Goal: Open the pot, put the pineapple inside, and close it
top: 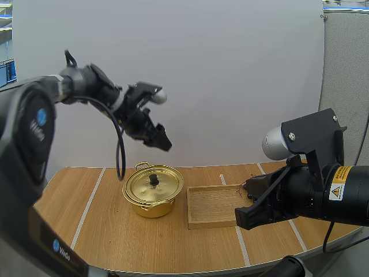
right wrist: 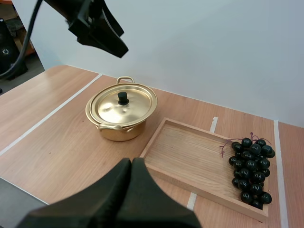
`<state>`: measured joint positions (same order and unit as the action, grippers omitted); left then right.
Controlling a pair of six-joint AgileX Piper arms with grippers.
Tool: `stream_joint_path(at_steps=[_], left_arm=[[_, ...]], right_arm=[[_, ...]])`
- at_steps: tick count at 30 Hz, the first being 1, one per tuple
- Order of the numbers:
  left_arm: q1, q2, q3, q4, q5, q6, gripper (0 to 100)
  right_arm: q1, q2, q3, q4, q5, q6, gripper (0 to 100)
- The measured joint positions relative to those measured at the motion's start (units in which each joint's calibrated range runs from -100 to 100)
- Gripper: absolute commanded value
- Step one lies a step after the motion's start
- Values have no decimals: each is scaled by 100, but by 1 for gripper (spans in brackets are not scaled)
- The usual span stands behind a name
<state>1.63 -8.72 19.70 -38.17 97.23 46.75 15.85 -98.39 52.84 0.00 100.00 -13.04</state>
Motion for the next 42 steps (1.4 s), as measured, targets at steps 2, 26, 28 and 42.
stream_joint_path(at_steps=[2, 26, 28, 42], left_arm=[[0, -154, -38, 27, 0, -21, 100], [0, -659, 82, 532, -994, -43, 100], [0, -452, 222, 544, -1158, -43, 100], [0, 958, 906, 565, -2312, 99, 100]], right_arm=[[0, 0, 0, 0, 0, 0, 0], [-20, 0, 0, 0, 0, 0, 0], [-20, 0, 0, 0, 0, 0, 0], [-20, 0, 0, 0, 0, 0, 0]])
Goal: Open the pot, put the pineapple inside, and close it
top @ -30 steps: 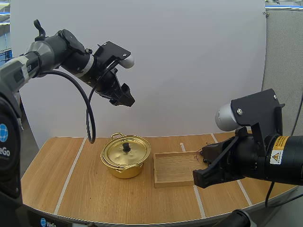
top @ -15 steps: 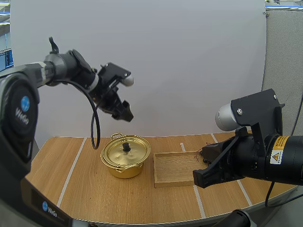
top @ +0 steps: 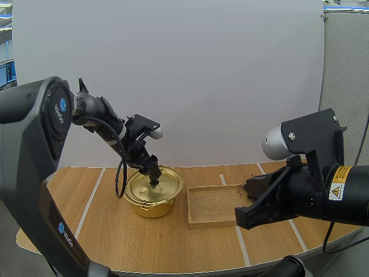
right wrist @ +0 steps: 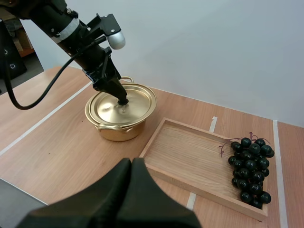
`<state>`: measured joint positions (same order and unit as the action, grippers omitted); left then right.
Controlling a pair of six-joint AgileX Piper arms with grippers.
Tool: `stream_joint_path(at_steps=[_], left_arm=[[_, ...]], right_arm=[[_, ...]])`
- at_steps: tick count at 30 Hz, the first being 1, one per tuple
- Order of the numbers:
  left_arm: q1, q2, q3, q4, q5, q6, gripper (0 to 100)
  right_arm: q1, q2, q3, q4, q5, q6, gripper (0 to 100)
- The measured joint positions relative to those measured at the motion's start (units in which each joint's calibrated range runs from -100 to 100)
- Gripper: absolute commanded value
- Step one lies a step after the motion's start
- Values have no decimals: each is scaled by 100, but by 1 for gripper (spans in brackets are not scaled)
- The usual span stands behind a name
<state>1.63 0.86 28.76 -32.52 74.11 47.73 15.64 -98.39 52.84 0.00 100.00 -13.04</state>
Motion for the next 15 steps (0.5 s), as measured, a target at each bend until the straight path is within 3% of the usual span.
stream_joint_path(at_steps=[15], left_arm=[[0, 395, 0, 0, -252, 142, 100]], right_arm=[[0, 0, 0, 0, 0, 0, 0]])
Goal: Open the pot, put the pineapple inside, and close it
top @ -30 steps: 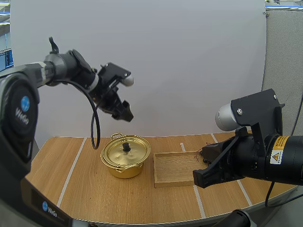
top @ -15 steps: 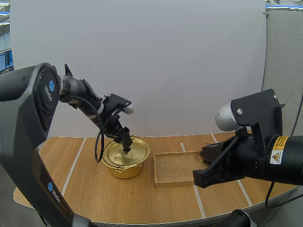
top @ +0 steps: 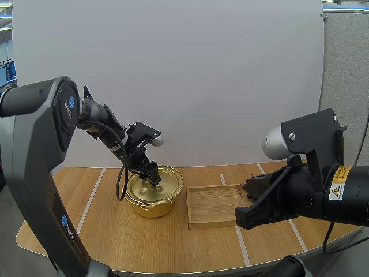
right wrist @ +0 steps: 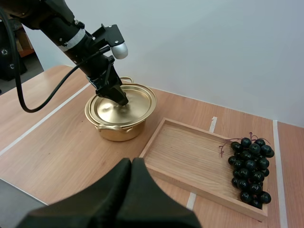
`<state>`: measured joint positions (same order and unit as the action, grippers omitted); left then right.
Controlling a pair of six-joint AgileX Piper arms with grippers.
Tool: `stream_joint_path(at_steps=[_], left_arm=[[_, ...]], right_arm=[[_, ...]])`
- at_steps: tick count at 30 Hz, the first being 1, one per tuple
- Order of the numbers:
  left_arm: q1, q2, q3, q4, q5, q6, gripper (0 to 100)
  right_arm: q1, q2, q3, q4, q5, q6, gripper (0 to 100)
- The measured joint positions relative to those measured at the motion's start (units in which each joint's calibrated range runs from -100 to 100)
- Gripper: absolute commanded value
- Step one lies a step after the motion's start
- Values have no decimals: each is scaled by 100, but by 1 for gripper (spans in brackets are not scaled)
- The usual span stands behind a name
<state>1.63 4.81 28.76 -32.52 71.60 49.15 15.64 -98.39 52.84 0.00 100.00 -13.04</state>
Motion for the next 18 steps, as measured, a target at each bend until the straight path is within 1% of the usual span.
stream_joint_path(at_steps=[2, 3, 4, 5, 6, 7, 8, 12, 18], left_arm=[[0, 0, 0, 0, -15, 44, 100], [0, 0, 0, 0, -15, 55, 89], [0, 0, 0, -10, -15, 66, 70], [0, 0, 0, -10, -15, 66, 54], [0, 0, 0, -10, -15, 66, 23], [0, 0, 0, -10, -15, 75, 5], [0, 0, 0, -10, -15, 74, 0], [0, 13, 0, -44, 293, 147, 0], [0, 24, 0, -69, 367, 177, 0]], right_arm=[[0, 0, 0, 0, 0, 0, 0], [0, 0, 0, 0, 0, 0, 0], [0, 0, 0, 0, 0, 0, 0], [0, 0, 0, 0, 0, 0, 0], [0, 0, 0, 0, 0, 0, 0], [0, 0, 0, 0, 0, 0, 0], [0, 0, 0, 0, 0, 0, 0], [0, 0, 0, 0, 0, 0, 0], [0, 0, 0, 0, 0, 0, 0]])
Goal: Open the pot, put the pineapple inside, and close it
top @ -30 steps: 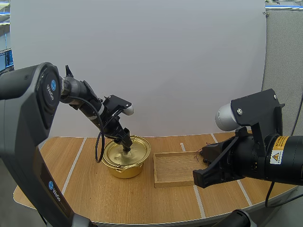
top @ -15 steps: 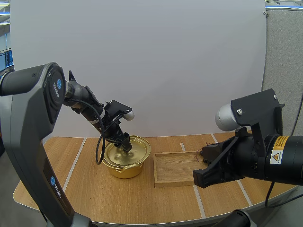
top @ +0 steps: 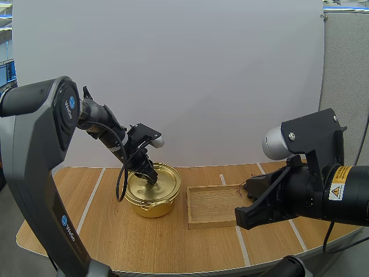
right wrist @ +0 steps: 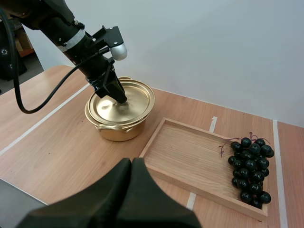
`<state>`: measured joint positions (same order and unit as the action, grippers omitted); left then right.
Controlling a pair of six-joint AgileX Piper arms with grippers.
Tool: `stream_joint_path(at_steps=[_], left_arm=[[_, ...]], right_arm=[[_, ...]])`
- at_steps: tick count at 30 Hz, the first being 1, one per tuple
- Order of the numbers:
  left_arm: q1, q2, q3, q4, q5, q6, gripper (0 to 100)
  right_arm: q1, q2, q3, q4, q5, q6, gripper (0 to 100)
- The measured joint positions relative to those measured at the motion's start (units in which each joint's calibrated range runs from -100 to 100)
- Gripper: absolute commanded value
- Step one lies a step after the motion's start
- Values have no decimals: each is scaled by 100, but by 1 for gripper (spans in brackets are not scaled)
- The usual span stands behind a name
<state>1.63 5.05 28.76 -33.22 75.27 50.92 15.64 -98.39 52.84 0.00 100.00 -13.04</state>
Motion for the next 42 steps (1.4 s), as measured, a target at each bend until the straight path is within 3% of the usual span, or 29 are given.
stream_joint_path(at_steps=[13, 29, 42], left_arm=[[0, -845, 31, -22, 560, 0, 0], [0, -563, 31, 496, 734, -95, 0], [0, -81, 31, 3, 507, 8, 0]], right_arm=[[0, 0, 0, 0, 0, 0, 0], [-7, 0, 0, 0, 0, 0, 0], [-81, 0, 0, 0, 0, 0, 0]])
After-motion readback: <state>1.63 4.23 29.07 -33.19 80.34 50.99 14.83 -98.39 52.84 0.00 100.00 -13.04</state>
